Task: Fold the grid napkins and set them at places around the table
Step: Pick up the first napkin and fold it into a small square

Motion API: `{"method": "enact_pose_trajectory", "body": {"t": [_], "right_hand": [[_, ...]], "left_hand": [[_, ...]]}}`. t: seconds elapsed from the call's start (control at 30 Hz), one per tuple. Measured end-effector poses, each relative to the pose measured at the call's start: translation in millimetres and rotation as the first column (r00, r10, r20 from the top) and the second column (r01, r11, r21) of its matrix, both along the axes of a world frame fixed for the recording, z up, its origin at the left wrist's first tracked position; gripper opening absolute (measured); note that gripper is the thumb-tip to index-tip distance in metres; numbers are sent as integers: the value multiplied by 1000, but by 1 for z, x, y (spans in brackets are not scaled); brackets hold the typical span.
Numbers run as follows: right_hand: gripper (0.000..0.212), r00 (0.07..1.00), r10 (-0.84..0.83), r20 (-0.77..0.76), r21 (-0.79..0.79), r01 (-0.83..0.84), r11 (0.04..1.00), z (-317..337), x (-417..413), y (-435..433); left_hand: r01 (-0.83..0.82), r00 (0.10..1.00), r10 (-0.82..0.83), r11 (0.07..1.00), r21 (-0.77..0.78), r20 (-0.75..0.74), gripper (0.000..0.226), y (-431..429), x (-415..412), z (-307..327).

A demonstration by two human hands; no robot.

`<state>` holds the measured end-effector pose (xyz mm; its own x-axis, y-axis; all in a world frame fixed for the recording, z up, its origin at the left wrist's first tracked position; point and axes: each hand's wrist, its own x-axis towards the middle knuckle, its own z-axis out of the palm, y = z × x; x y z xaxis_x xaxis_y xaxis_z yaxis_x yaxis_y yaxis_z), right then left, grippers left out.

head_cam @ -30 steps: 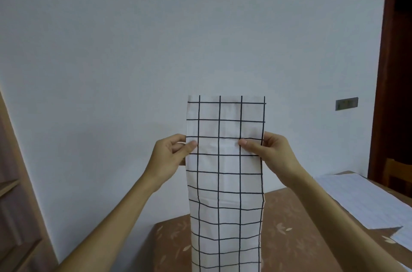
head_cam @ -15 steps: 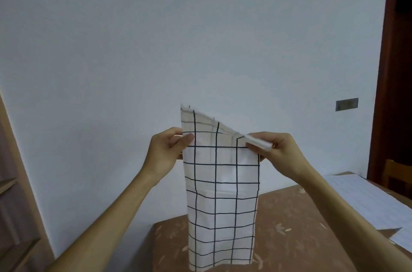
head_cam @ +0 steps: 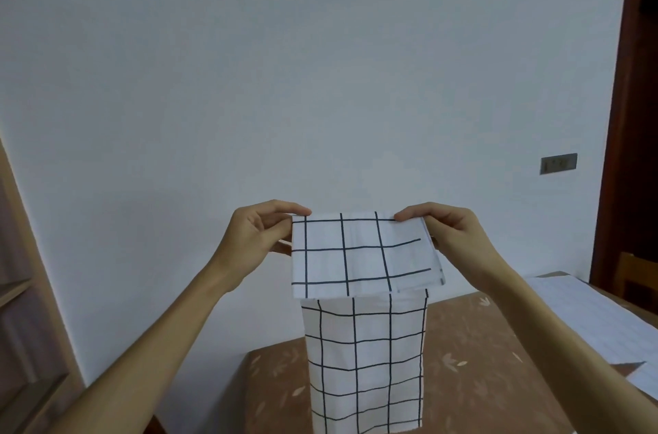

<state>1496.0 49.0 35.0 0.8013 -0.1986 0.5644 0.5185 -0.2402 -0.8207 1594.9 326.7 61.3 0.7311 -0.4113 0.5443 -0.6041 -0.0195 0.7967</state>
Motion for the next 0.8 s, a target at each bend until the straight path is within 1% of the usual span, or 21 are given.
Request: {"method": "enact_pose_trajectory", "body": {"t": [0.13,0.23,0.33,0.4,0.47,0.5,0.57,0.6,0.63,0.67,0.7,0.73,0.77,0.8], "right_hand": [[46,999,44,-25,16,-44,999,-2,-1,4],[46,999,37,-26,11,-37,999,-4,0,6],[44,999,32,-37,8,-32,999,-5,0,7],[43,997,51,-58,21,-50,999,-6,1,6],[42,995,74,-65,46,-72,996,-5,-1,5],[40,995,77,-58,52,-74,996,-5,-1,5],[29,998,49,-28,43,-47,998,-5,-2,7],[23,1000,20,-16,23,-19,1000,-6,-2,8],[28,1000,-12,-19,-8,11,1000,-7,-3,8],[41,999,-30,-44,-35,28,999,-9,-2,7],[51,996,-21,-87,-53,16,998,-9,-2,6],[56,991,21,-133,-48,-28,998,-9,-3,7],[55,981,86,-176,-32,-93,995,-10,-4,8],[49,968,134,-210,-19,-141,990,-11,-5,11]], "left_hand": [[-9,997,6,999,-35,-79,28,2,1,-3],[8,991,-16,998,-58,-132,35,0,-1,-3],[11,990,-19,998,-58,-138,44,1,-2,-2],[16,992,-22,999,-44,-122,46,3,-1,-2],[20,993,-26,999,-50,-112,41,3,0,-2],[11,994,-17,998,-57,-104,34,3,0,-2],[-29,997,25,998,-56,-67,13,1,-1,-3],[-50,998,48,998,-44,-40,9,-1,-1,-4],[-62,998,62,997,-36,-20,12,-3,-1,-4],[-68,998,68,997,-44,-7,14,-4,-1,-4],[-68,998,68,995,-66,-1,16,-5,-2,-4],[-63,998,64,994,-92,6,19,-6,-2,-4],[-54,998,55,992,-114,13,23,-6,-1,-3],[-41,999,43,990,-132,19,27,-7,-1,-3]]}}
